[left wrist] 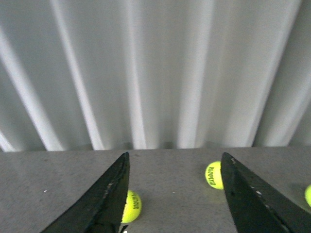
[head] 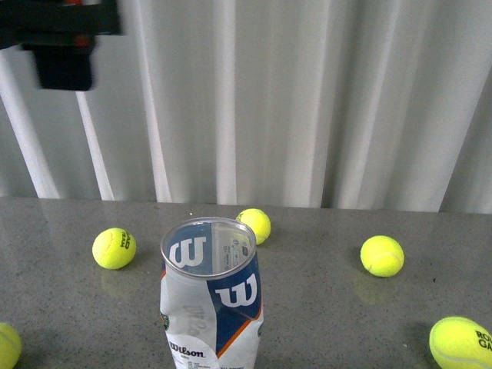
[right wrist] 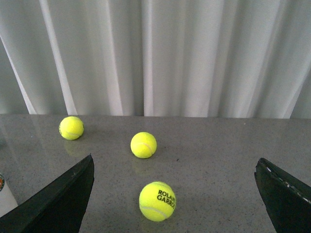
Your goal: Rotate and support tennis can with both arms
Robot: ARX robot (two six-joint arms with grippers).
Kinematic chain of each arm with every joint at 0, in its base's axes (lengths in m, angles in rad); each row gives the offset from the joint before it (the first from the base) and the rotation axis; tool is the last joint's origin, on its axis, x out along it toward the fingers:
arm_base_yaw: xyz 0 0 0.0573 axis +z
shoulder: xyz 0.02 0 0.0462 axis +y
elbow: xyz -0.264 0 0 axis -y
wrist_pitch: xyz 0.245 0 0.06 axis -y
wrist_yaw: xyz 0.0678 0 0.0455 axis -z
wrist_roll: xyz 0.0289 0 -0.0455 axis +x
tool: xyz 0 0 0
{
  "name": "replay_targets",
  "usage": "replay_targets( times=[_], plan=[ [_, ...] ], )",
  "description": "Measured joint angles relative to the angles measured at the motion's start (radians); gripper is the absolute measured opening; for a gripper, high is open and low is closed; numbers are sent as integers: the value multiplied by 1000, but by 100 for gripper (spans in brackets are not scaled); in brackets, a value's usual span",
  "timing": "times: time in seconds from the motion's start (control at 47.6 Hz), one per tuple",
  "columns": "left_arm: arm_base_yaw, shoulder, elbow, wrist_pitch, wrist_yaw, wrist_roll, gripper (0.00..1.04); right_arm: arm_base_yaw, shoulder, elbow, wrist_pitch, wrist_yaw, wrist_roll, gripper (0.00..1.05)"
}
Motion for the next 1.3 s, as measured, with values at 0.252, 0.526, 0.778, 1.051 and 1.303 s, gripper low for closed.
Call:
replay_targets(
  times=[0.252,0.526,0.778,1.051,1.303],
  plan=[
    [116,-166,-258,71,107,-21,15,0,0,0,0,-1,0,98],
    [216,-329,-423,80,199,-30,4,0,0,0,0,-2,0,98],
    [285,-497,-528,15,270,-30,4,0,0,0,0,-2,0,98],
    [378,-670,-586,-99,360,-30,4,0,0,0,0,-1,0,98],
    [378,-770,-608,-145,364,-31,4,0,0,0,0,-1,0,98]
  ],
)
